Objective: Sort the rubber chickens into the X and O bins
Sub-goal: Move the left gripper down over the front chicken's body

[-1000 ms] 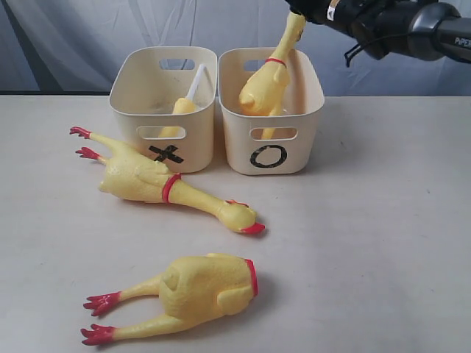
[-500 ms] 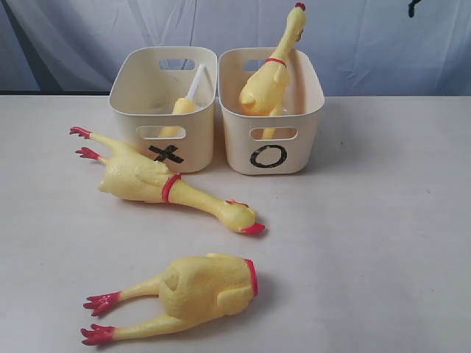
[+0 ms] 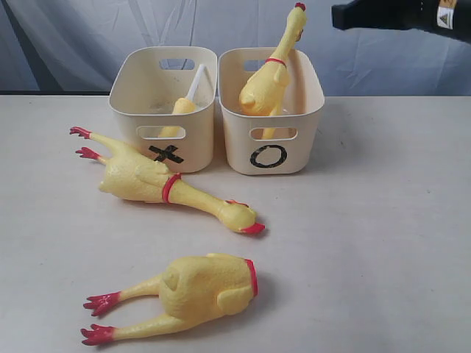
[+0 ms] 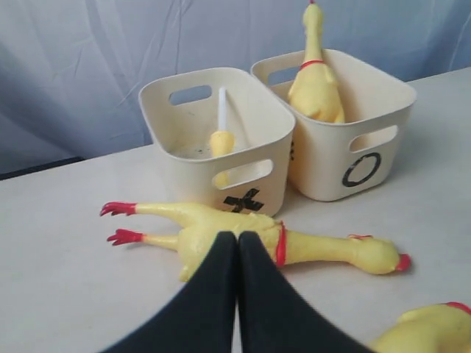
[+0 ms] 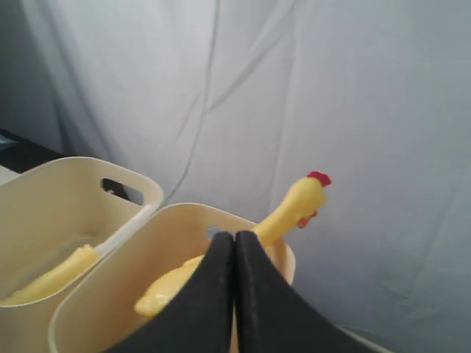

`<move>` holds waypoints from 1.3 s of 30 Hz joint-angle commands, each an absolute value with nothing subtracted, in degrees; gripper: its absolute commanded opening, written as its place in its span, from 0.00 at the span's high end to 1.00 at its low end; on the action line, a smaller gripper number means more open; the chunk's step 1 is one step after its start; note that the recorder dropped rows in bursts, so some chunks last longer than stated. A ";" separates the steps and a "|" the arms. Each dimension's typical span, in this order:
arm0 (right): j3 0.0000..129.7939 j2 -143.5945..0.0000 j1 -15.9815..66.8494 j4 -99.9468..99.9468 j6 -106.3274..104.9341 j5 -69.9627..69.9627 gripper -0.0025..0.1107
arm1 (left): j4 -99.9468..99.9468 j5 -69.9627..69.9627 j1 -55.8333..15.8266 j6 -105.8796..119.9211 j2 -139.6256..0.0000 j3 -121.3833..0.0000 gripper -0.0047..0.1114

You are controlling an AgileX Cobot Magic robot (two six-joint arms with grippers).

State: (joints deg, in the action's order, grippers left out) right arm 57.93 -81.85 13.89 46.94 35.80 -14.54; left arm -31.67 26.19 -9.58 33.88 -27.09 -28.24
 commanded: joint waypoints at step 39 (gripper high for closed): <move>21.88 -37.59 13.76 49.88 54.07 -22.25 0.99 | -52.43 35.99 -25.85 78.45 -70.13 -34.48 0.36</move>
